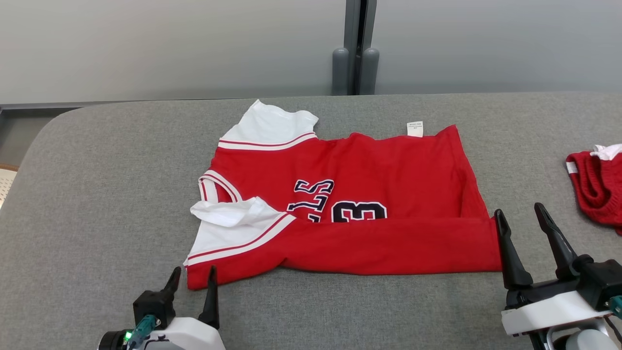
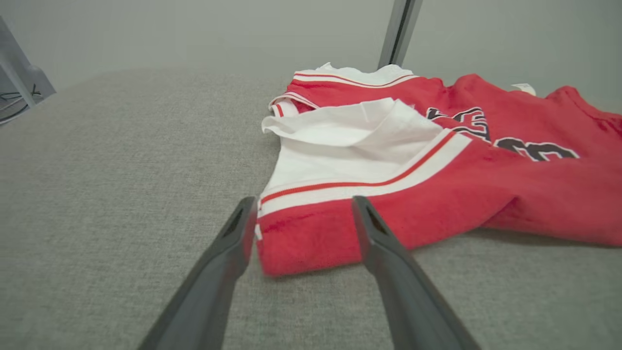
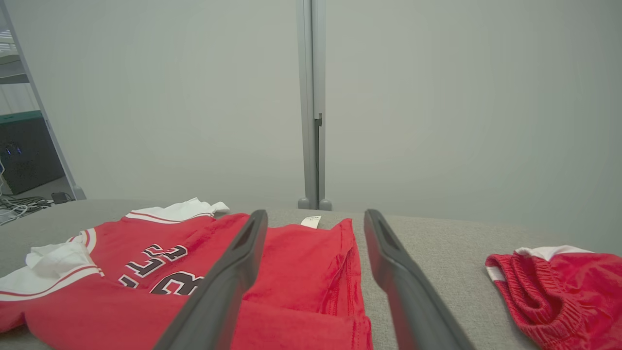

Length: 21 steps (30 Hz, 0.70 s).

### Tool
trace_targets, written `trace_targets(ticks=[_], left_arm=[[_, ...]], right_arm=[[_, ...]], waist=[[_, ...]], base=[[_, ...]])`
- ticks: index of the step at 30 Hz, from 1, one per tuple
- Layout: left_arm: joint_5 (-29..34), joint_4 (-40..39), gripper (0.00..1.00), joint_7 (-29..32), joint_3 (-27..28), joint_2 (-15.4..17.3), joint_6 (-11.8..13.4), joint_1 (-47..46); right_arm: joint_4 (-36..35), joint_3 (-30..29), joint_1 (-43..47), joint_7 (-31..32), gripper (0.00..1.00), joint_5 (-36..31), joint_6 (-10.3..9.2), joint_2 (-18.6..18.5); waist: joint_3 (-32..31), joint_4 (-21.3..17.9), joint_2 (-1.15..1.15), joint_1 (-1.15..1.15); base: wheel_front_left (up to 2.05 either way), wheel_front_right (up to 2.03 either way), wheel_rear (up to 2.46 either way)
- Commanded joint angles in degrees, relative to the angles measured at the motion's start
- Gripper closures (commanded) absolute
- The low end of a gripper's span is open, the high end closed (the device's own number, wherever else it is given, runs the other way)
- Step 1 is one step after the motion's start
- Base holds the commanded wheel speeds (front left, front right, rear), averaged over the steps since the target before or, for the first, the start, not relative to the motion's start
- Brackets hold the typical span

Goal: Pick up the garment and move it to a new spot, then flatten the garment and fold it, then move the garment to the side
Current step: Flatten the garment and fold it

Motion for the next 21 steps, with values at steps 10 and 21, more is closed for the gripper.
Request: trace_targets(ticks=[10, 21], left_arm=[[0.12, 10.3, 0.0, -0.04, 1.48, 0.21, 1.65, -4.96], [1.0, 19.54, 0.0, 0.66, 0.22, 1.25, 1.1, -10.22]], right_arm=[[1.97, 0.31, 0.21, -0.02, 0.0, 1.18, -0.02, -0.03], [2.39, 2.23, -0.96, -0.02, 0.0, 1.97, -0.02, -1.0]], waist=[[0.11, -1.09, 0.0, 0.0], [1.57, -2.37, 0.0, 0.0]], base=[[0.0, 0.0, 0.0], [0.0, 0.0, 0.0]])
